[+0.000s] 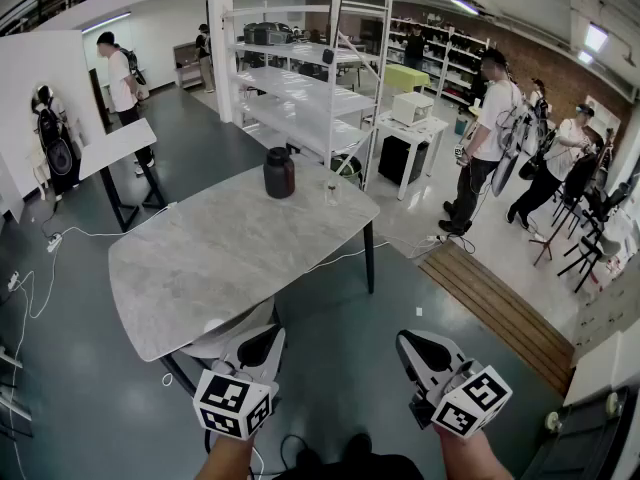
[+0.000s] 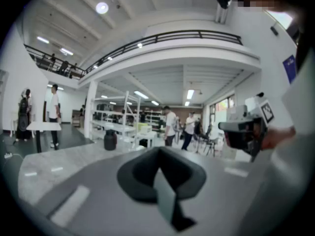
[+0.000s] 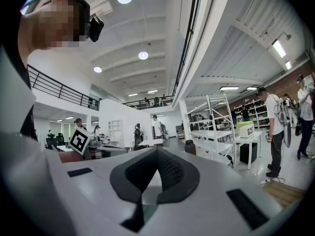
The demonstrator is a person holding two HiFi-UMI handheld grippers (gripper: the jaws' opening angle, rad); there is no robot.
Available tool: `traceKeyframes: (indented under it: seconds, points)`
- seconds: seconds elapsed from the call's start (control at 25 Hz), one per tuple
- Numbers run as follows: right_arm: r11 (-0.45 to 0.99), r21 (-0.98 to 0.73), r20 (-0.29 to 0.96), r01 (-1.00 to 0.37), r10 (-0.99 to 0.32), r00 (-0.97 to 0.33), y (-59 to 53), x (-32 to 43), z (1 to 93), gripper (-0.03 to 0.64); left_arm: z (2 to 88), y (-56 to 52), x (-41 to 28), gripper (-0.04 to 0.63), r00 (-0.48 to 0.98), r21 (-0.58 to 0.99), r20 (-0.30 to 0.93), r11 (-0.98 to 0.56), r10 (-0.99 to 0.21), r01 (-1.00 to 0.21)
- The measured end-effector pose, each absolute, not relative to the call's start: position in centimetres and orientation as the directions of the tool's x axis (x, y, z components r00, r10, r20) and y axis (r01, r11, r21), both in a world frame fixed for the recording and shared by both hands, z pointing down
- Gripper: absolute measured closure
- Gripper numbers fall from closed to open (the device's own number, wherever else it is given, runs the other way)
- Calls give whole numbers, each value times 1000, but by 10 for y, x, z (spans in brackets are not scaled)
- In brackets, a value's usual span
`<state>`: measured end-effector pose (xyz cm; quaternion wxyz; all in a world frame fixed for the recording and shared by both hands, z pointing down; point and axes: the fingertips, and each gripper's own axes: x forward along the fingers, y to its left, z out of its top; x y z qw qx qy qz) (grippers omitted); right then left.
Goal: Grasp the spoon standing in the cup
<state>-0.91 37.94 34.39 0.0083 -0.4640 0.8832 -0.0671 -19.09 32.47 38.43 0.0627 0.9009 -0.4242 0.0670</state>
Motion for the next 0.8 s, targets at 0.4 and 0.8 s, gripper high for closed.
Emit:
traceKeyframes:
  seconds: [0.4,0.8]
  points:
    - [567,-139,23,-812,-818,-575,383,43,347,626,386,321,-130,586,630,78,182,-628,-755,-774]
    - [590,-250,-30,-768,-797,-603,371,117,352,621,372,319,-49,589,761,208,111,-734,-639,-647]
